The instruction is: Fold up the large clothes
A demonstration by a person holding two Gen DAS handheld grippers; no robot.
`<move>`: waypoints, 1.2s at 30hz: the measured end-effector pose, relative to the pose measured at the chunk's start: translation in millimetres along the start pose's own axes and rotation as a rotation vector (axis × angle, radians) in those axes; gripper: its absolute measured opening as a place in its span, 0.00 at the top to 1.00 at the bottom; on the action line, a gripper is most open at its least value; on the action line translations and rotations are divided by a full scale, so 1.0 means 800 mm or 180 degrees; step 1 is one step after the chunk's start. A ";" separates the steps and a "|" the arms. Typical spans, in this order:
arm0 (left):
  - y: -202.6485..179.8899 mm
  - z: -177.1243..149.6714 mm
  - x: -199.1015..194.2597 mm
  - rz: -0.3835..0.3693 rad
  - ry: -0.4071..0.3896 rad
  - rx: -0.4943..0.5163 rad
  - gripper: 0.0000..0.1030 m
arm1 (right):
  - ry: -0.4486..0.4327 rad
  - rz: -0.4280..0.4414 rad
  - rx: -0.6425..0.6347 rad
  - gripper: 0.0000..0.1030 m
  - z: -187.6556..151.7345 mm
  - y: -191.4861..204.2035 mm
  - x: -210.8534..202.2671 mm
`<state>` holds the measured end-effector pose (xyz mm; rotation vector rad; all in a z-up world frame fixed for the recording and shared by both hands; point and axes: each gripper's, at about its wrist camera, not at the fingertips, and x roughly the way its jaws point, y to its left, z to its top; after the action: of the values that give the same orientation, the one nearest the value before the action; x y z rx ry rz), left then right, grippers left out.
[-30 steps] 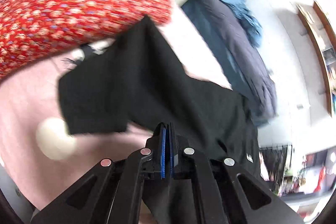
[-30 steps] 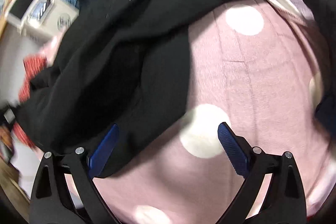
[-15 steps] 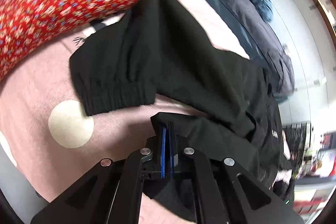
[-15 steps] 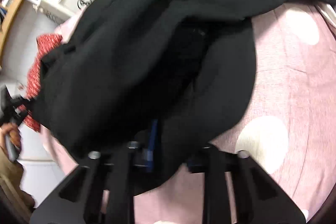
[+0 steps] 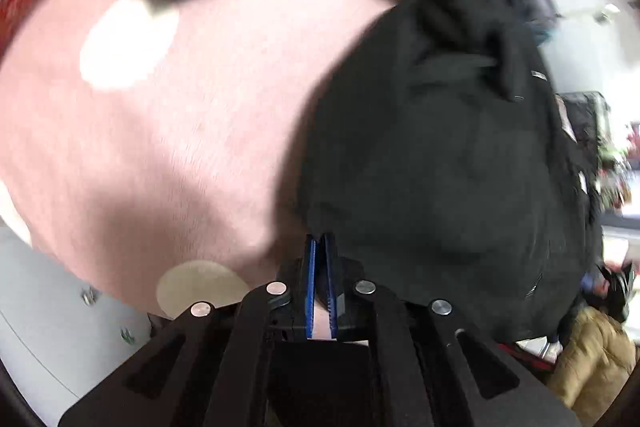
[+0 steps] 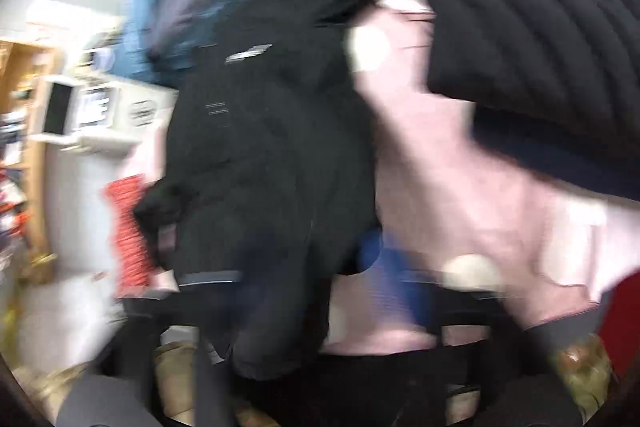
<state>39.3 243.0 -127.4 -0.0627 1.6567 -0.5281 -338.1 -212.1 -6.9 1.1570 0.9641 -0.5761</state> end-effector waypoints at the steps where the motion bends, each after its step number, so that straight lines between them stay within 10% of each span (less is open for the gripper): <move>1: 0.006 0.001 0.005 -0.0049 -0.0003 -0.0159 0.93 | -0.0169 -0.0120 -0.0041 0.09 -0.005 -0.002 0.004; 4: 0.015 0.009 0.006 -0.0144 -0.0105 -0.0415 0.73 | -0.0077 -0.0510 -0.0152 0.09 -0.014 -0.017 0.043; 6: 0.007 0.014 0.007 0.0154 -0.0117 -0.0260 0.41 | 0.0027 -0.0824 -0.0277 0.09 -0.027 -0.037 0.061; 12: -0.036 0.014 0.016 0.0248 -0.0006 0.0126 0.35 | 0.0065 -0.0560 -0.0383 0.09 -0.046 -0.043 0.107; 14: -0.046 0.010 0.018 0.0190 0.0016 0.0159 0.35 | 0.0115 -0.0327 -0.0490 0.39 -0.047 -0.025 0.118; 16: -0.065 0.010 0.022 -0.0029 -0.0032 0.0270 0.43 | 0.0306 -0.0176 -0.0622 0.83 -0.053 0.007 0.141; 18: -0.084 0.012 0.026 -0.0282 -0.0033 0.0391 0.93 | 0.0430 0.0089 -0.0619 0.90 -0.048 0.032 0.144; 21: -0.116 0.035 0.015 -0.0635 -0.0067 0.0380 0.97 | 0.0225 0.0560 -0.0593 0.91 -0.017 0.077 0.107; 24: -0.136 0.098 -0.033 -0.0999 -0.0637 0.0300 0.97 | -0.0275 0.0935 -0.0519 0.82 0.046 0.123 0.051; 26: -0.127 0.141 -0.055 -0.1033 -0.1005 0.0059 0.97 | -0.0457 0.0997 -0.0455 0.04 0.082 0.138 0.050; 30: -0.119 0.200 -0.044 -0.0664 -0.1096 0.0058 0.93 | -0.0561 0.0245 -0.0720 0.05 0.117 0.154 0.100; 33: -0.116 0.198 -0.023 -0.0730 -0.1127 0.0185 0.55 | -0.0554 0.0393 -0.0716 0.05 0.106 0.130 0.135; 36: -0.103 0.182 0.012 -0.0710 -0.0992 0.0216 0.52 | -0.0285 0.0355 -0.0779 0.05 0.096 0.104 0.188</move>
<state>155.2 122.1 -113.9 -0.2691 1.3331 -0.7057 -171.0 -243.2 -88.6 0.9516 0.8616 -0.4042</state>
